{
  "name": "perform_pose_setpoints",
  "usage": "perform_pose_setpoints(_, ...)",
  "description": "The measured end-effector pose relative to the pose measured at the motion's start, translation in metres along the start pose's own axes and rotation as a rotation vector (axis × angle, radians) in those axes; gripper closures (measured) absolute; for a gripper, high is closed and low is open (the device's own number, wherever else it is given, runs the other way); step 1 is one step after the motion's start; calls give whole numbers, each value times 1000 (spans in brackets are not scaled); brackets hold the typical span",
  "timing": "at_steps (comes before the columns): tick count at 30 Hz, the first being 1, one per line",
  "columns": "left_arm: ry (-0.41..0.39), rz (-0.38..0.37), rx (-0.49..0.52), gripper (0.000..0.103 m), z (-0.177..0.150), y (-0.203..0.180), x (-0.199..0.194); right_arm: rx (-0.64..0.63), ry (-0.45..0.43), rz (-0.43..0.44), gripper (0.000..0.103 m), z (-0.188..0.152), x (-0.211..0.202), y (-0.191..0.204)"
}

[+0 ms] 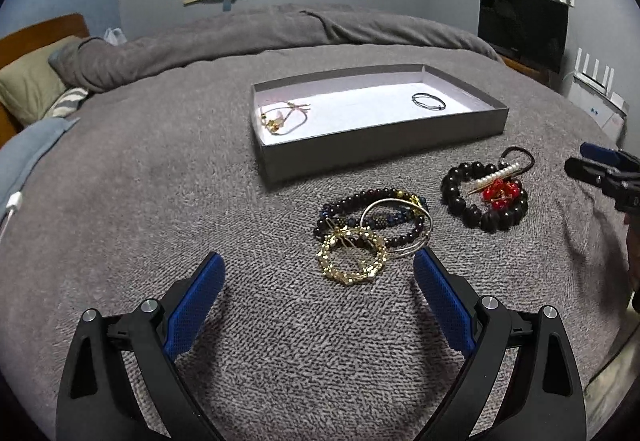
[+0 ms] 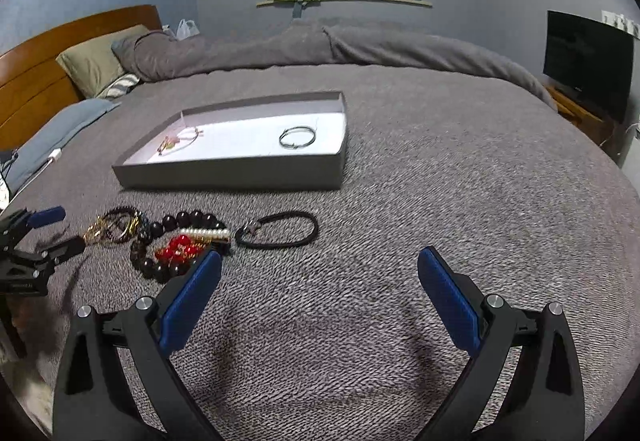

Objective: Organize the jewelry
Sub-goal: 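Withdraw both open tools from the box back to the jewelry pile, then grasp the gold beaded bracelet with the left tool while the right tool grasps the black hair tie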

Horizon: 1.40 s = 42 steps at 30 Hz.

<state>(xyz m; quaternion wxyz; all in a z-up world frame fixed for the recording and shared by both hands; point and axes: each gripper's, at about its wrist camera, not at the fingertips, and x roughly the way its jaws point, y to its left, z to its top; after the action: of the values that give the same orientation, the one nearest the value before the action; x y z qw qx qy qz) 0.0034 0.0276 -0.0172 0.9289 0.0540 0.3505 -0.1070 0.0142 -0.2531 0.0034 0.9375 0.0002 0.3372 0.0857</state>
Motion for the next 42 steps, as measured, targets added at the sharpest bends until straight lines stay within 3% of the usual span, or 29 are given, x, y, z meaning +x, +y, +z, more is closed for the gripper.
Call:
perform_pose_setpoints(8,7,-7,-8,12,1,-1,4,-33,19,-12,19,2,15,7)
perform_pose_setpoints(15,30,-37,-8,37,2,-3,8,-38,55,-8,37,3,30,13)
perform_pose_setpoints(21,25,-55,-13,38,2,-2,5,38,55,-4,50,9,33,0)
perform_pose_setpoints(31,66,-65,-13,57,2,-4,15,53,89,-4,63,12,48,0)
perform_pose_setpoints(37,69,-46,3,60,2,-5,17,71,106,20,73,11,52,-3)
perform_pose_setpoints(41,57,-29,16,60,2,-6,14,76,100,24,99,11,50,-4)
perform_pose_setpoints(42,55,-24,17,60,2,-6,13,77,91,25,99,12,49,-4)
